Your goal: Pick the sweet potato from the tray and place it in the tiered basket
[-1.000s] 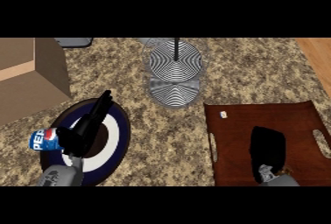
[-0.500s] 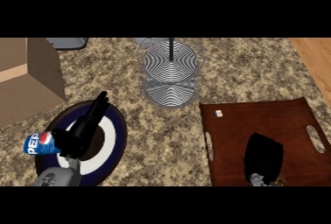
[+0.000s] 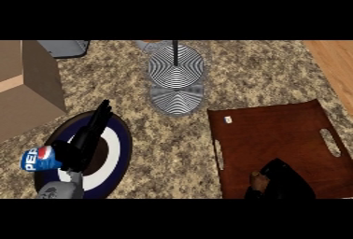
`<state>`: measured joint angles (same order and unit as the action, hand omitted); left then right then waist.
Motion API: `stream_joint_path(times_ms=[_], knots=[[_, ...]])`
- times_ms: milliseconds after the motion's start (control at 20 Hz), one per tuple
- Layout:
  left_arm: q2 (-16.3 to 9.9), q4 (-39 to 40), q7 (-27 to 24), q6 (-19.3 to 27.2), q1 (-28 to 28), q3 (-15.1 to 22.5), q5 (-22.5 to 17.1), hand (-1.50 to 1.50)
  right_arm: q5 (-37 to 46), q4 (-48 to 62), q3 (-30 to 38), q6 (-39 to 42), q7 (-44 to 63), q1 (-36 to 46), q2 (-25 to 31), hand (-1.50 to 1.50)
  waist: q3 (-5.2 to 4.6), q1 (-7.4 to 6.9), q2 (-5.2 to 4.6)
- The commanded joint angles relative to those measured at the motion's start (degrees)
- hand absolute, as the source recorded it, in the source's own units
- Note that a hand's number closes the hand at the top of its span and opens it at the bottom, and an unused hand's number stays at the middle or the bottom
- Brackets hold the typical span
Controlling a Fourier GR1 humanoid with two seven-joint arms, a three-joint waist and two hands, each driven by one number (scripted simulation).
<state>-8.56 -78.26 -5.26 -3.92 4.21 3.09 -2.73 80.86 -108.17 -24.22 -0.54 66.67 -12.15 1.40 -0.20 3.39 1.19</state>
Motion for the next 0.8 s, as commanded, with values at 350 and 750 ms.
stream_joint_path(times_ms=[350, 750], knots=[[0.23, -0.67, 0.83, -1.36, 1.64, 1.39, 0.25, 0.00, 16.63, -19.20, -15.99, -3.43, 18.44, 9.67, -1.37, 1.50, -0.04, -2.73, -0.52], [2.49, -0.16, 1.19, -0.14, 3.27, 2.90, 1.29, 0.00, 13.26, -19.51, -6.06, 3.63, 18.53, 24.26, -1.38, 1.50, -0.08, -4.65, -1.48]])
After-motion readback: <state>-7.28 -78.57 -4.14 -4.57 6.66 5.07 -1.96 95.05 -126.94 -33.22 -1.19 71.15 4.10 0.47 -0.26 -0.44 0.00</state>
